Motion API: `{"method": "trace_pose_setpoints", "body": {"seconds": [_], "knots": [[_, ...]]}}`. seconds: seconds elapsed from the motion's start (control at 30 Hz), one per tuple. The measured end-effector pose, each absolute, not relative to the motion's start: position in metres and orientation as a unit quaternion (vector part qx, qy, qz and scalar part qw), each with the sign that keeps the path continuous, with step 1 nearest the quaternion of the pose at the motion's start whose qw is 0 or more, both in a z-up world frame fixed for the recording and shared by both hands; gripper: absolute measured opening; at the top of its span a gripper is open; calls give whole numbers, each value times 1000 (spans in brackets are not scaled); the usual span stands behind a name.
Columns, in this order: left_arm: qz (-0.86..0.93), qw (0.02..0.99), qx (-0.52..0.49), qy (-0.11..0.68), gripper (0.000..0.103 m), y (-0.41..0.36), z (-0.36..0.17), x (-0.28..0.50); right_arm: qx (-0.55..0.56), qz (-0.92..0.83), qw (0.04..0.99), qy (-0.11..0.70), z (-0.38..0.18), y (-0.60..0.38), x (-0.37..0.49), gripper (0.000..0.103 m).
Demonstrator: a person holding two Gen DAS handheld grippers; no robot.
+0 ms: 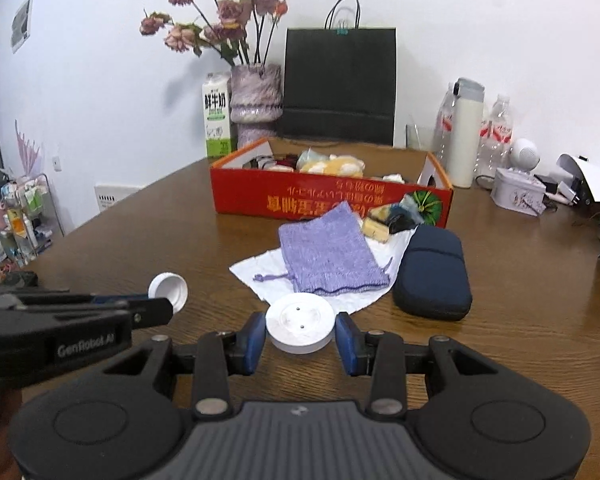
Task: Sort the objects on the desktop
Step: 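Grasp a white round lid with the right tool while the left tool grasps a small white cap, then carry the lid and cap over the cardboard box and release both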
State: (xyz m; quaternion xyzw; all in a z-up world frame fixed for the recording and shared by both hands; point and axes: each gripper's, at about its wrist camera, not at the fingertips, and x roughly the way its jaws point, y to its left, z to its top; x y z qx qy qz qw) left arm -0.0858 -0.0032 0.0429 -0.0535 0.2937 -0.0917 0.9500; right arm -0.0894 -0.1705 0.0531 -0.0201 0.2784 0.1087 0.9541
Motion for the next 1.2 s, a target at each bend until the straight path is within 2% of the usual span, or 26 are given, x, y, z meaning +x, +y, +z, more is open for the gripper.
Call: {"method": "trace_pose_setpoints", "body": {"seconds": [0.33, 0.63, 0.8, 0.97, 1.07, 1.2], "knots": [[-90, 956, -46, 276, 10, -4, 51, -84, -14, 104, 959, 262, 60, -178, -91, 37], [-81, 957, -43, 276, 10, -2, 55, -52, -10, 108, 960, 256, 58, -175, -64, 37], [-85, 965, -51, 245, 10, 5, 86, -3, -2, 112, 966, 233, 78, -185, -27, 37], [-132, 962, -30, 236, 10, 0, 129, 78, 23, 108, 971, 212, 121, -207, 39, 37], [-162, 942, -42, 292, 10, -11, 131, 143, 44, 106, 963, 242, 138, -221, 99, 37], [-155, 915, -47, 369, 10, -26, 106, 212, 72, 92, 942, 315, 129, -235, 189, 37]]}}
